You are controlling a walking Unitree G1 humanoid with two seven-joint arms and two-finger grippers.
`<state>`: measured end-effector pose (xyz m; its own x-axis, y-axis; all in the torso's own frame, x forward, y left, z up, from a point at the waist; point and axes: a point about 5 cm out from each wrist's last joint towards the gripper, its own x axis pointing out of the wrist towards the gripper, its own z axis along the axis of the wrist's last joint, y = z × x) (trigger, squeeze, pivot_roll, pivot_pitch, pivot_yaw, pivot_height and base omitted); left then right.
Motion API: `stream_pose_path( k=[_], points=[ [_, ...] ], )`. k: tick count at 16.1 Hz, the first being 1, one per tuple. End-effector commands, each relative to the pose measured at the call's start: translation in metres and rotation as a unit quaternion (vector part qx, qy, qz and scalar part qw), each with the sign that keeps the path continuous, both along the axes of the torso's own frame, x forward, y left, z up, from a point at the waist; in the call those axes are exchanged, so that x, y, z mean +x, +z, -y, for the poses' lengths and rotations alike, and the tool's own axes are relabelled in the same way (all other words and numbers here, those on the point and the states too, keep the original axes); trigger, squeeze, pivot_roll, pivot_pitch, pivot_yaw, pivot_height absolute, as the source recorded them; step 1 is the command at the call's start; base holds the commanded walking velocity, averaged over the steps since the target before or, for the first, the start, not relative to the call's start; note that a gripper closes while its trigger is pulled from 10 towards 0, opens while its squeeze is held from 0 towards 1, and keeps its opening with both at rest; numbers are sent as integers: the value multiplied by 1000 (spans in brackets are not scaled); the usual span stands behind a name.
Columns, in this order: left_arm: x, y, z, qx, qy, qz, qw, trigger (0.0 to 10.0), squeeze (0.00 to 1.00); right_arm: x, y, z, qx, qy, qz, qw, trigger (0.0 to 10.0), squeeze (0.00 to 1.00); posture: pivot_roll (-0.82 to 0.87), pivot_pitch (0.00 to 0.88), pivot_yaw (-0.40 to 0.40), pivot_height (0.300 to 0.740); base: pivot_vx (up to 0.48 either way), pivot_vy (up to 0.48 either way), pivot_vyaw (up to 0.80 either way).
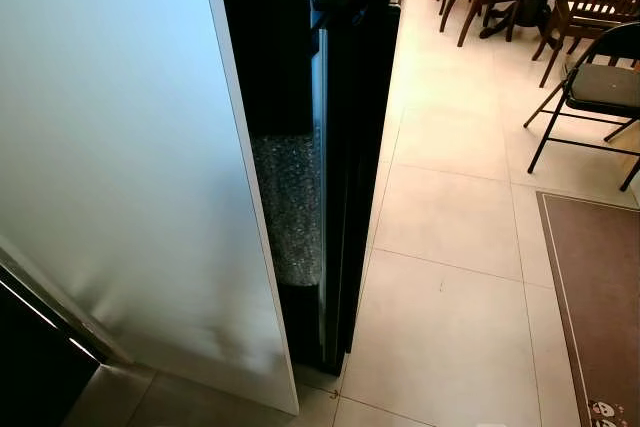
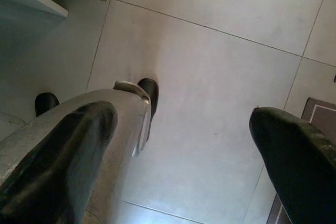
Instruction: Restocking fridge
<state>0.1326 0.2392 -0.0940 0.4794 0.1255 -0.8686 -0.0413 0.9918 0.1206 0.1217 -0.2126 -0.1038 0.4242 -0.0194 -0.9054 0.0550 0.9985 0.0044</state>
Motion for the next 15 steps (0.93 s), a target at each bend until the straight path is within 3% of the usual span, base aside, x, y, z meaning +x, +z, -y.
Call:
stream_pose_path(
  k=[1,6,12,15],
  points=[
    [-1,-1,0,0,1,-5,1000,10000,0,-2,0,1,1,-13,0,1000,10000,0,51,0,2,740,0,0,0],
    [-1,0,0,0,-3,-6,1000,10000,0,-3,-1,0,-3,-27,0,1000,10000,0,45,0,5,740,0,106,0],
    [-1,0,0,0,-6,-6,1000,10000,0,-3,-1,1,-3,-31,1,1000,10000,0,49,0,3,740,0,480,0],
    [0,0,1,2,-13,-6,1000,10000,0,-3,-1,2,-8,-52,8,999,10000,0,49,0,4,740,0,110,0]
  ],
)
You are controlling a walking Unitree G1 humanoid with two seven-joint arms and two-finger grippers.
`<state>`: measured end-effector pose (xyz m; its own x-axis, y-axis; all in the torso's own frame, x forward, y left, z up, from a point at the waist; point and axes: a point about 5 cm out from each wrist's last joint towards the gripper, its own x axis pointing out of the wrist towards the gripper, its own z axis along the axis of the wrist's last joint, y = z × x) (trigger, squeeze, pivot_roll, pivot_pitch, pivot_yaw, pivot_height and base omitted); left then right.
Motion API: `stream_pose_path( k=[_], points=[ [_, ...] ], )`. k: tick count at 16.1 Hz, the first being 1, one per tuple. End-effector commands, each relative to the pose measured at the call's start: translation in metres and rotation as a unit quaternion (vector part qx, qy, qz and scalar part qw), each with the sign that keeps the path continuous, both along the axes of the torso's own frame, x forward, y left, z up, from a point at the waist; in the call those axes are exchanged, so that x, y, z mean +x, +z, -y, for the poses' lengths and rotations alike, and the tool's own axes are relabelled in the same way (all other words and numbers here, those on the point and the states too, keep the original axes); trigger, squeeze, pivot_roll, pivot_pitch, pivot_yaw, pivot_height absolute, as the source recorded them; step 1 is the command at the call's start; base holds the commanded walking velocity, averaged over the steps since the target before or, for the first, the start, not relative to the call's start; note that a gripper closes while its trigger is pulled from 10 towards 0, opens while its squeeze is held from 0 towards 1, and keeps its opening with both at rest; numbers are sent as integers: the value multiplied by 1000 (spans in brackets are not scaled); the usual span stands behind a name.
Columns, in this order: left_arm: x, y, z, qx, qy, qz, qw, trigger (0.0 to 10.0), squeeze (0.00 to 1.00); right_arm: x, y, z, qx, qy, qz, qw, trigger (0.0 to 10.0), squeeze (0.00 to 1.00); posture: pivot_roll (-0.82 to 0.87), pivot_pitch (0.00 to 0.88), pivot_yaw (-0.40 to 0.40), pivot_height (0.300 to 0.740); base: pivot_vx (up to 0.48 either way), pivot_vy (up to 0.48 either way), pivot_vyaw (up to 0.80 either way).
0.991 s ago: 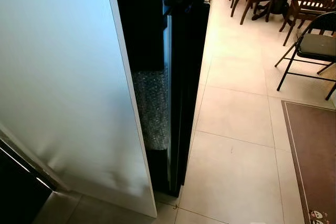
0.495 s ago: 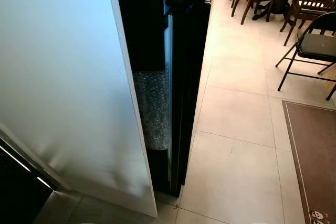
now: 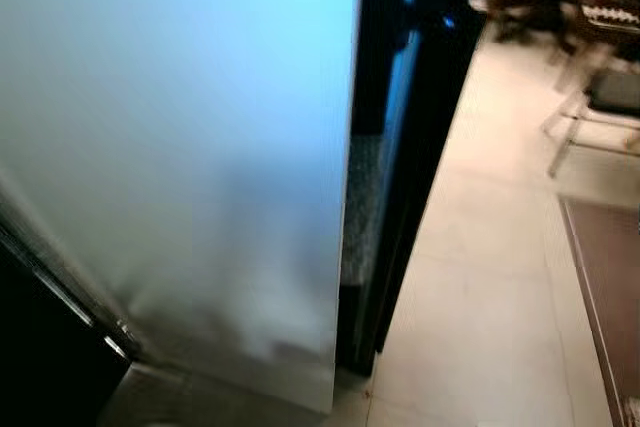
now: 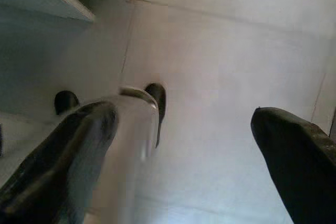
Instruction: Restocking fridge
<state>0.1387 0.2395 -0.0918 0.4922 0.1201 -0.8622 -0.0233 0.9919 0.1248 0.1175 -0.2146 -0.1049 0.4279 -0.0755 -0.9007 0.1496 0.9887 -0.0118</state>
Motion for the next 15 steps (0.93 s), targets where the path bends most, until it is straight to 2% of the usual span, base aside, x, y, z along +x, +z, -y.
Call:
stream_pose_path(
  k=[1,7,10,13,15],
  points=[
    [-6,-2,1,0,-2,-12,1000,10000,0,1,1,1,-4,-23,10,1000,10000,0,47,0,4,740,0,0,0],
    [-5,-2,2,-1,-7,-12,1000,10000,0,2,2,4,-19,-56,26,998,10000,0,46,0,1,740,0,0,0],
    [-6,-3,2,-1,-11,-15,1000,10000,0,4,4,6,-34,-70,52,996,10000,0,36,0,-3,740,0,0,0],
    [-6,-3,2,-1,-10,-14,1000,10000,0,10,10,9,-60,-57,101,991,10000,0,31,0,-9,740,0,0,0],
    [-7,-3,1,1,-14,-17,1000,10000,0,13,14,10,-68,-75,141,985,10000,0,19,0,-6,740,0,0,0]
  ],
)
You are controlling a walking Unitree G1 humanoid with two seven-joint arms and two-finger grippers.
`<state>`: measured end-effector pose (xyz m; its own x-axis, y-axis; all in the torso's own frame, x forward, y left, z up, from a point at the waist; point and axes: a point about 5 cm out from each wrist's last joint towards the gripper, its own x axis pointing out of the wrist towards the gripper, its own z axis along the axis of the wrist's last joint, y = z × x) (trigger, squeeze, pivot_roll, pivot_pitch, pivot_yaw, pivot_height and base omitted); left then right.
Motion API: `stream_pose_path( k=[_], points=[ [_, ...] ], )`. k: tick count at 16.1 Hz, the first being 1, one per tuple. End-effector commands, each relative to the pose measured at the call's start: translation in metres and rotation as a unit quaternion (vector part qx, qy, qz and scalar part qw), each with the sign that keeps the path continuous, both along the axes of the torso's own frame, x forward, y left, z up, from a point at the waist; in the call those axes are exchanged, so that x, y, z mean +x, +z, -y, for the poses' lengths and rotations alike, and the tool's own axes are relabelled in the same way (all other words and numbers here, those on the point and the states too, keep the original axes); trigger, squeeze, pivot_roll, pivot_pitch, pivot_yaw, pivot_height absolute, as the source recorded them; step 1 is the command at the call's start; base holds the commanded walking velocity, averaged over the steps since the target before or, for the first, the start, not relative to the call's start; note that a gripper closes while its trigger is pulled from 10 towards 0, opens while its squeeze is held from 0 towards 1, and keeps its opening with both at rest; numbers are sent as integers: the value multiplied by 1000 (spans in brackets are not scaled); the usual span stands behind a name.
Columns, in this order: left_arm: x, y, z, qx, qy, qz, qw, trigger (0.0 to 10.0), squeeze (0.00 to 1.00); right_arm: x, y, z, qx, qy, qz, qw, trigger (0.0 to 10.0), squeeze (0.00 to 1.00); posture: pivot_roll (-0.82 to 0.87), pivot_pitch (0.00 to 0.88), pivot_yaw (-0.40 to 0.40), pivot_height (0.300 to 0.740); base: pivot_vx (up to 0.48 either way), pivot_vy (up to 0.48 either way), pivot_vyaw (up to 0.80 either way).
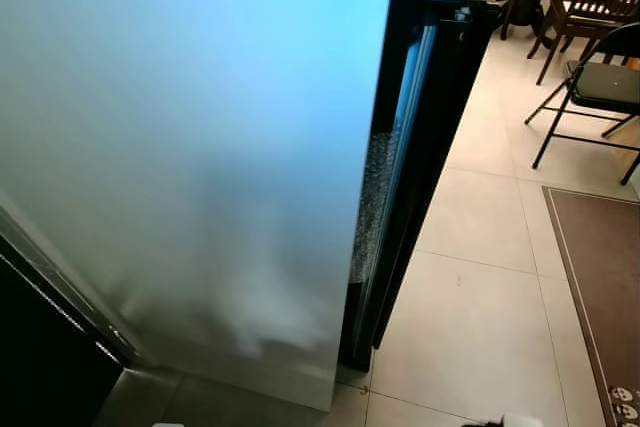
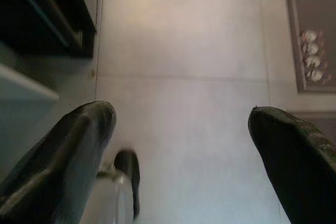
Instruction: Restocking fridge
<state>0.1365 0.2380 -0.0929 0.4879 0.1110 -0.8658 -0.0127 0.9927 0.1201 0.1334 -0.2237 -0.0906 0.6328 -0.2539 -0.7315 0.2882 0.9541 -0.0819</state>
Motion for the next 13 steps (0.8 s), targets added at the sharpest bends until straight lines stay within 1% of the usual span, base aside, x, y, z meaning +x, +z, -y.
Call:
stream_pose_path(
  k=[1,2,4,5,6,7,9,10,11,12,13],
  points=[
    [-5,-2,-1,4,-10,-13,1000,10000,0,54,30,21,-40,3,81,996,10000,0,6,0,-3,740,0,0,0],
    [-5,-2,-1,5,-10,-13,1000,10000,0,84,53,29,-52,18,138,989,10000,0,3,0,-3,740,0,0,0],
    [-5,-1,-2,7,-11,-13,1000,10000,0,98,73,27,-70,28,216,974,10000,0,9,0,-6,740,0,0,0],
    [-4,-1,-2,7,-9,-11,1000,10000,0,104,79,23,-80,45,230,969,10000,0,9,0,-6,740,0,0,0],
    [-5,-1,-3,7,-8,-10,1000,10000,0,113,88,16,-82,58,260,960,10000,0,2,0,-4,740,0,0,0],
    [-5,-1,-3,8,-8,-11,1000,10000,0,118,94,14,-80,56,275,957,10000,0,9,0,-9,740,0,0,0],
    [-5,-1,-4,10,-8,-12,1000,10000,0,126,112,3,-87,77,318,941,10000,0,12,0,-10,740,0,0,0],
    [-6,-1,-4,11,-7,-13,1000,10000,0,130,129,-14,-81,114,356,924,10000,0,15,0,-11,740,0,0,0],
    [-6,-1,-4,12,-7,-14,1000,10000,0,135,142,-33,-64,151,379,911,10000,0,10,0,-9,740,0,0,0],
    [-6,-1,-5,13,-9,-15,1000,10000,0,140,154,-59,-23,188,398,898,10000,0,8,0,-9,740,0,0,0],
    [-6,-1,-4,13,-10,-16,1000,10000,0,144,160,-75,-8,208,403,891,10000,0,10,0,-10,740,0,0,0]
  ],
)
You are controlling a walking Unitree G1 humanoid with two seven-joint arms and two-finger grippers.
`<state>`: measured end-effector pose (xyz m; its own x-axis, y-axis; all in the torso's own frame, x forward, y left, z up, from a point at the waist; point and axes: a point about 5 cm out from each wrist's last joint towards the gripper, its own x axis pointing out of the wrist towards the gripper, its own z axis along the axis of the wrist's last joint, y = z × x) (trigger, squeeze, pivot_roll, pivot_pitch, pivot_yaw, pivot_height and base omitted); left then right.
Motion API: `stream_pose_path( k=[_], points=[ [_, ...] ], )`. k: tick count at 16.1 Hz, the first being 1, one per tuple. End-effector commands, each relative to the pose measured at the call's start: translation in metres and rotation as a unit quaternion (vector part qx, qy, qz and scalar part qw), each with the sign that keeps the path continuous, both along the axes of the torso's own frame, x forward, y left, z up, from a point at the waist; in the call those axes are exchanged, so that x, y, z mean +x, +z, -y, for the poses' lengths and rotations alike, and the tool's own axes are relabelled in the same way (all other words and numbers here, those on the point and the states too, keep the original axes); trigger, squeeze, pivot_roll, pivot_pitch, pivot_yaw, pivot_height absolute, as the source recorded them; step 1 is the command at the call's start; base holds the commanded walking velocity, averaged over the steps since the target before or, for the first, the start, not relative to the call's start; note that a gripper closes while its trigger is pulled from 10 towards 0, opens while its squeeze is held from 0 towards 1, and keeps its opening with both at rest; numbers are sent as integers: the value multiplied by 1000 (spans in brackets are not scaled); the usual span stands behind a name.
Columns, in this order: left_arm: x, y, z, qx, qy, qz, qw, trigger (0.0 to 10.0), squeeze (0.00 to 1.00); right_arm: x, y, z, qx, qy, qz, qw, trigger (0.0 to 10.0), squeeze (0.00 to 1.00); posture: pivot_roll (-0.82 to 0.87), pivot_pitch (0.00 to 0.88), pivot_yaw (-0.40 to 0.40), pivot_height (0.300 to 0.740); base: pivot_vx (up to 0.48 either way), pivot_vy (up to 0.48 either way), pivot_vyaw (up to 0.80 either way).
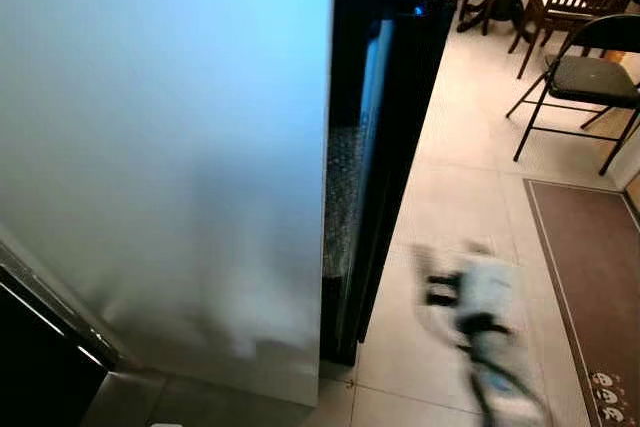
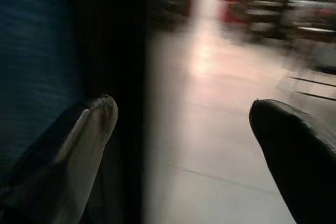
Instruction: Restocking fridge
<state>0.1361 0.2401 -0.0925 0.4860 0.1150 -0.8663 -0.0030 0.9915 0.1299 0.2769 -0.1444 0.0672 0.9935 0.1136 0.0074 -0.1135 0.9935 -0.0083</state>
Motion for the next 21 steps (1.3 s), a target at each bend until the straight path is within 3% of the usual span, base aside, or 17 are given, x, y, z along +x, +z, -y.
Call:
stream_pose_path(
  k=[1,3,4,5,9,10,11,12,21],
  points=[
    [-5,-2,-2,8,-5,-13,1000,10000,0,4,7,-5,0,7,1,1000,10000,0,17,0,-10,740,0,0,0],
    [-5,-1,-2,6,-3,-10,1000,10000,0,11,10,-12,3,-15,-13,1000,10000,0,26,0,-12,740,0,0,0],
    [-4,-1,-2,6,-1,-9,1000,10000,0,14,11,-12,3,-33,-22,999,10000,780,26,0,-10,740,0,0,0],
    [-4,-1,-2,6,-2,-9,1000,10000,0,17,13,-12,12,-45,-26,999,10000,1000,26,0,-10,740,0,0,0],
    [-3,-1,-2,6,1,-9,1000,10000,0,34,23,-18,22,-44,-26,998,10000,1000,26,0,-1,740,0,0,0],
    [-3,-1,-2,6,0,-9,1000,10000,0,38,26,-23,10,-30,-25,999,10000,875,25,0,0,740,0,0,0],
    [-3,-1,-2,5,1,-9,1000,10000,0,40,26,-24,10,-27,-27,999,10000,325,24,0,1,740,0,0,0],
    [-3,-1,-2,4,2,-9,1000,10000,0,45,28,-26,9,-21,-27,999,10000,0,28,0,0,740,0,0,0],
    [-1,-1,0,3,3,-6,1000,10000,0,74,49,-37,10,21,-10,1000,10000,0,37,0,0,740,0,0,0]
  ],
)
